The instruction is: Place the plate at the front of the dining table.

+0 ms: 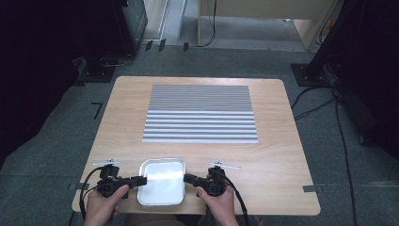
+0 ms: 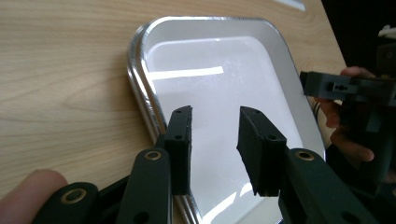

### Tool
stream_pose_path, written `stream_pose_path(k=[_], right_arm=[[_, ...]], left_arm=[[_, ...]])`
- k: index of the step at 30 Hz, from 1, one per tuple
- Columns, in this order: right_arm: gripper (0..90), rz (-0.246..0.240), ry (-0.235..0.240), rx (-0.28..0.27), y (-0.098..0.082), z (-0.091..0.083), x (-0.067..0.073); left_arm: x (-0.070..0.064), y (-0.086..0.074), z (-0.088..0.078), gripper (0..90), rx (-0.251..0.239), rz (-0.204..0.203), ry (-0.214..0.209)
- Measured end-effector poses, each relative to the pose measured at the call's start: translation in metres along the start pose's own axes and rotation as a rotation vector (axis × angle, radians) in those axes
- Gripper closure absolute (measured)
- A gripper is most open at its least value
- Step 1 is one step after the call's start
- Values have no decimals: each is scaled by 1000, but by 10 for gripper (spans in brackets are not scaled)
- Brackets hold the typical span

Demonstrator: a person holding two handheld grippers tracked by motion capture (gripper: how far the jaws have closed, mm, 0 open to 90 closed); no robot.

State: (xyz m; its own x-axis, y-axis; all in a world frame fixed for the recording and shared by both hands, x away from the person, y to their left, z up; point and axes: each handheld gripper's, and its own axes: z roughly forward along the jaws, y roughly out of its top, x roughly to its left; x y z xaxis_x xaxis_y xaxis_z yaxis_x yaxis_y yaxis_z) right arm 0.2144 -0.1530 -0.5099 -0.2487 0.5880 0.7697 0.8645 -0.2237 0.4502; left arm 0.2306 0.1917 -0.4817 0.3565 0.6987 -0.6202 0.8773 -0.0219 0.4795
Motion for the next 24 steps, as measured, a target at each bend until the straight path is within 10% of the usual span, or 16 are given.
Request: stream_pose_path(k=[15,24], right_arm=[[816,-7,-12,3,-2,3,3],[861,-128,-158,-75,-12,5,25]], left_arm=[[7,0,-3,664,9,-21,4],[3,0,0,663,15,-15,3]])
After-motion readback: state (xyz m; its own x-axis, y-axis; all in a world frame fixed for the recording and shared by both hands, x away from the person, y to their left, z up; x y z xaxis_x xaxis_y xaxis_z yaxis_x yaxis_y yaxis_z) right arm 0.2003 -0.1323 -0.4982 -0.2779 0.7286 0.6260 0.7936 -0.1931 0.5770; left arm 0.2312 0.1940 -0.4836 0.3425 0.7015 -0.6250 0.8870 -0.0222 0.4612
